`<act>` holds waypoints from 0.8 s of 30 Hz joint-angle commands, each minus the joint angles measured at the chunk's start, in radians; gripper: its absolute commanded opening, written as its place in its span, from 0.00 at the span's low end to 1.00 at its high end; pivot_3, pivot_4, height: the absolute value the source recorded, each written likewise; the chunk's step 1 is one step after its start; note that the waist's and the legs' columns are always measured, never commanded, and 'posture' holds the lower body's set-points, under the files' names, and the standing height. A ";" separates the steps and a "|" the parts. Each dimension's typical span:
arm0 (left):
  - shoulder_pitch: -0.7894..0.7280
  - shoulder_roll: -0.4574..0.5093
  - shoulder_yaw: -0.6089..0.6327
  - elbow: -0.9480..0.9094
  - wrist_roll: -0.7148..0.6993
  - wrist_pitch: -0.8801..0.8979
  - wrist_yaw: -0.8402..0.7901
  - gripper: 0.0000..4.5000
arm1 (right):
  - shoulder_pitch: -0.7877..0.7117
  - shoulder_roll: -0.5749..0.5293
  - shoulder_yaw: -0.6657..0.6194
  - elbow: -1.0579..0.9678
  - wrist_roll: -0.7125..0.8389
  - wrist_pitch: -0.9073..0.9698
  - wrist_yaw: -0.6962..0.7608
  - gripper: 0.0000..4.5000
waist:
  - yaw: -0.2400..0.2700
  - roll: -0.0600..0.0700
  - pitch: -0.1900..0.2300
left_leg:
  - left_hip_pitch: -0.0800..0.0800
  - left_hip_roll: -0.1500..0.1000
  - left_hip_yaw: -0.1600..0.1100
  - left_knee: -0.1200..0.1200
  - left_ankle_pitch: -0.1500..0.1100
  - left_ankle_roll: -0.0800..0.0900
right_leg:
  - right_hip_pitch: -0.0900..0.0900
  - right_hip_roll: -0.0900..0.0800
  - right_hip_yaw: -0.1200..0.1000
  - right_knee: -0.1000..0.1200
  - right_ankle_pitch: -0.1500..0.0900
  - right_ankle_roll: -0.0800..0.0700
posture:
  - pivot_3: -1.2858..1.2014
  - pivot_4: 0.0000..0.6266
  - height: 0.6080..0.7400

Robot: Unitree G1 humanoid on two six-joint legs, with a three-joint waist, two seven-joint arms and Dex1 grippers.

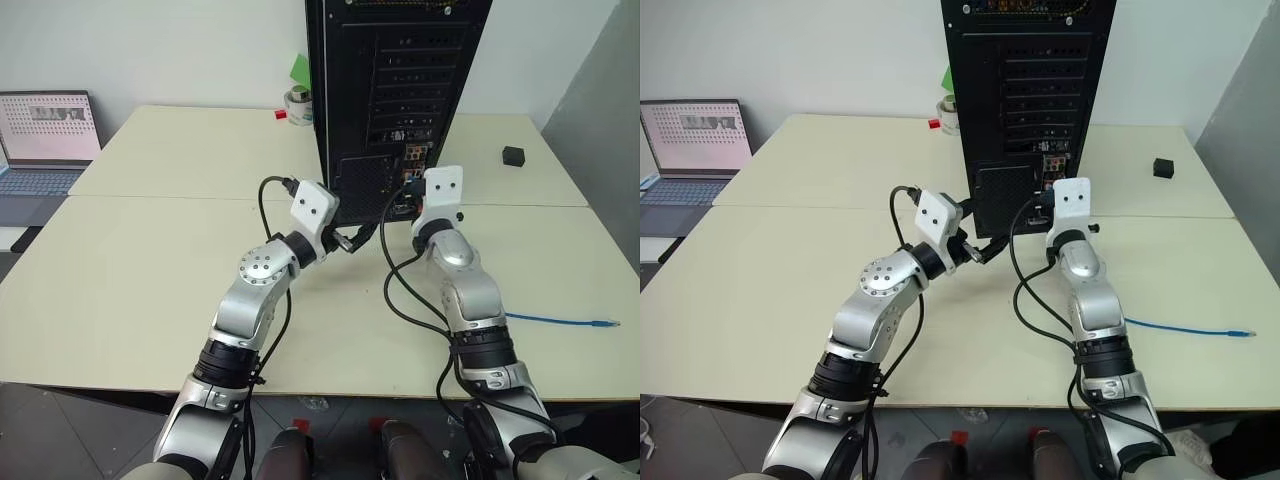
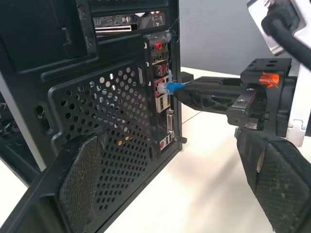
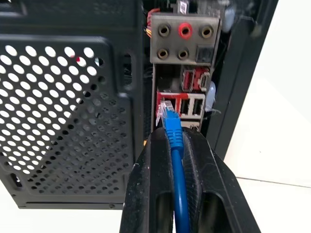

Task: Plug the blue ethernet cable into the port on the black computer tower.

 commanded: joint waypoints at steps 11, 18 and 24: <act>-0.016 -0.008 0.024 -0.020 0.004 -0.019 0.006 0.99 | -0.044 0.010 -0.024 0.000 0.004 -0.045 -0.019 0.00 | 0.000 0.000 0.000 | 0.000 0.000 0.000 0.000 0.000 0.000 | 0.000 0.000 0.000 0.000 0.000 0.000 | 0.52 0.24 1.00; -0.015 -0.010 0.028 -0.019 0.006 -0.018 0.006 0.99 | -0.052 0.017 -0.034 0.025 0.009 -0.047 -0.032 0.00 | -0.001 0.000 0.000 | 0.000 0.000 0.000 0.000 0.000 0.000 | 0.000 0.000 0.000 0.000 0.000 0.000 | 0.52 0.24 1.00; -0.014 -0.014 0.031 -0.022 0.010 -0.017 0.010 0.99 | -0.059 0.024 -0.038 0.037 0.010 -0.037 -0.040 0.00 | -0.002 0.000 0.000 | 0.000 0.000 0.001 0.000 0.000 0.000 | 0.000 0.000 0.001 0.000 0.000 0.000 | 0.52 0.24 1.00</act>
